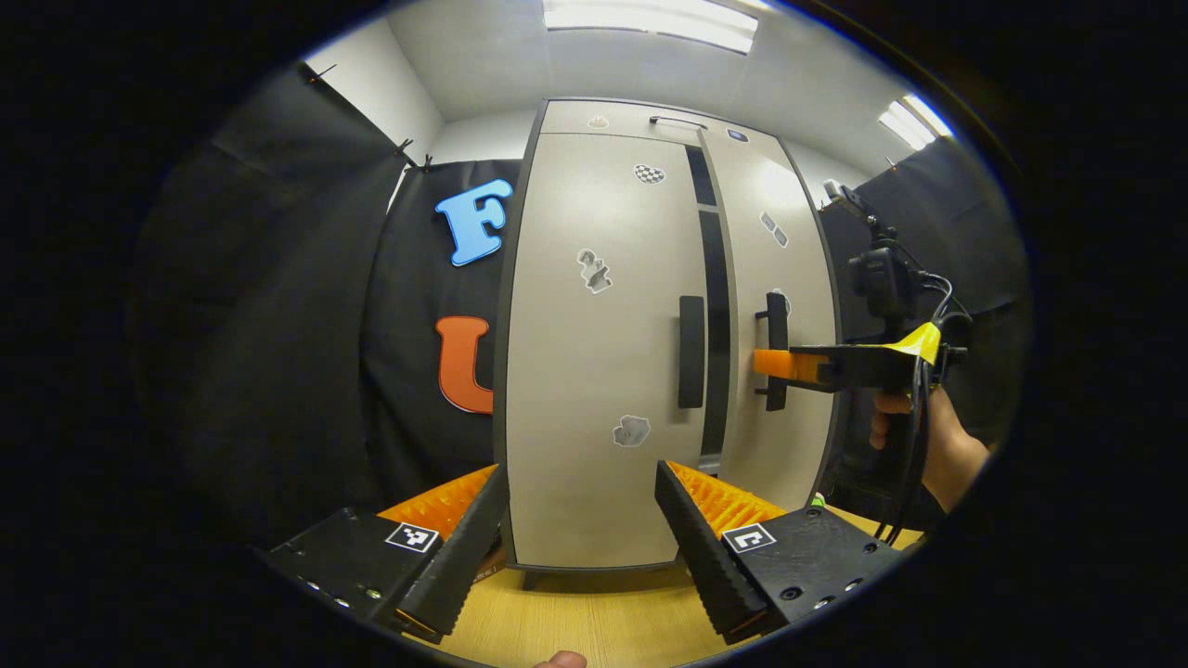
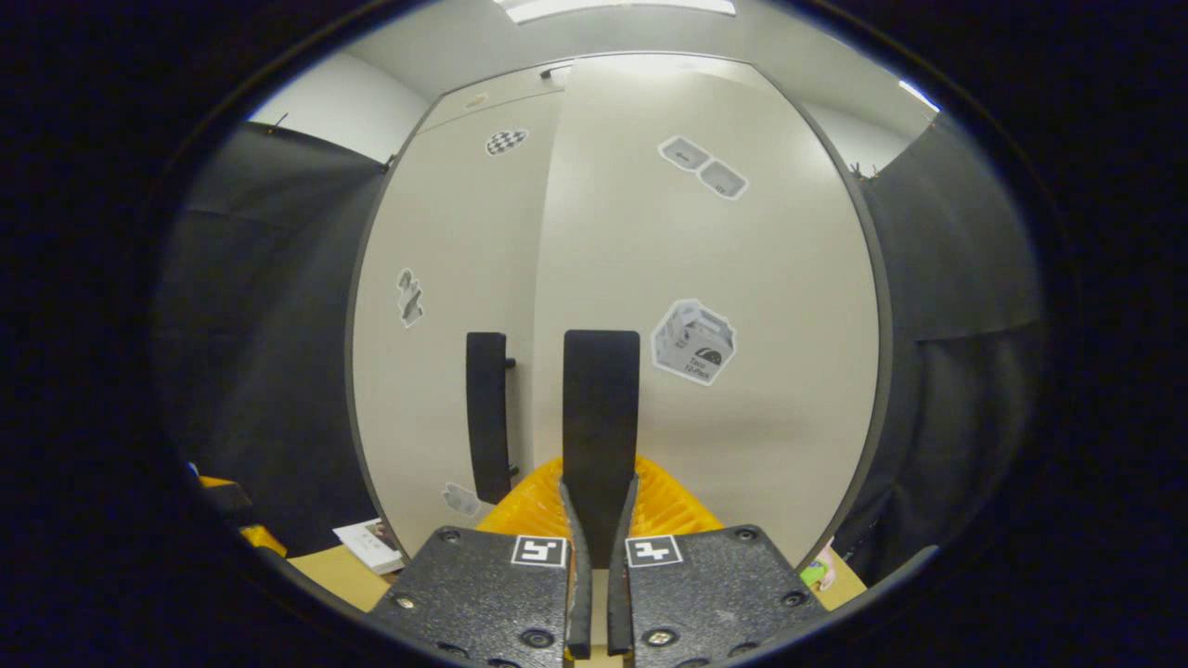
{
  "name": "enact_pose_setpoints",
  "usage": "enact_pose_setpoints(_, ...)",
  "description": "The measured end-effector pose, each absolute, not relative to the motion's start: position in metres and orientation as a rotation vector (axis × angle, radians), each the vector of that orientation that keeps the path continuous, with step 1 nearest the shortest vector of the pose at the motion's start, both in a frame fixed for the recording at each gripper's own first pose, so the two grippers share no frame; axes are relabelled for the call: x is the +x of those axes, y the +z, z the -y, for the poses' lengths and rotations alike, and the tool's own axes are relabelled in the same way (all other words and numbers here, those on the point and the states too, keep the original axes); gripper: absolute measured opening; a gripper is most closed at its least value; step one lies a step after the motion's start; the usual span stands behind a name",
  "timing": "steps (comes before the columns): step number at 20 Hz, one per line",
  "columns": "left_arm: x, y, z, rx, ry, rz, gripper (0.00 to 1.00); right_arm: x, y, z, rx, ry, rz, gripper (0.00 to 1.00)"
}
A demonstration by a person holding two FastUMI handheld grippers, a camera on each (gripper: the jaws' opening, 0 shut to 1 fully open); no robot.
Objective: Open the right door of the double-door shoe cabinet with the right hand, and open the left door with the left hand.
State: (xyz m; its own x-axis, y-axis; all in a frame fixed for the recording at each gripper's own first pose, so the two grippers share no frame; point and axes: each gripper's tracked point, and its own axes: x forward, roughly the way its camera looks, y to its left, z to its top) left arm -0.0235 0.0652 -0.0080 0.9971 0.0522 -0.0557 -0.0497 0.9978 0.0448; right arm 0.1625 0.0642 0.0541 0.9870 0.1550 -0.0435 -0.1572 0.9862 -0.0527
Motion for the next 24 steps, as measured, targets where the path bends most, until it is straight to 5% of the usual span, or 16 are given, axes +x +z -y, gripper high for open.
enact_pose_setpoints(24, -0.002, -0.005, 0.048, 0.071, -0.035, -0.039, 0.95, 0.034, 0.068, 0.055, -0.069, 0.292, -0.023, 0.09)
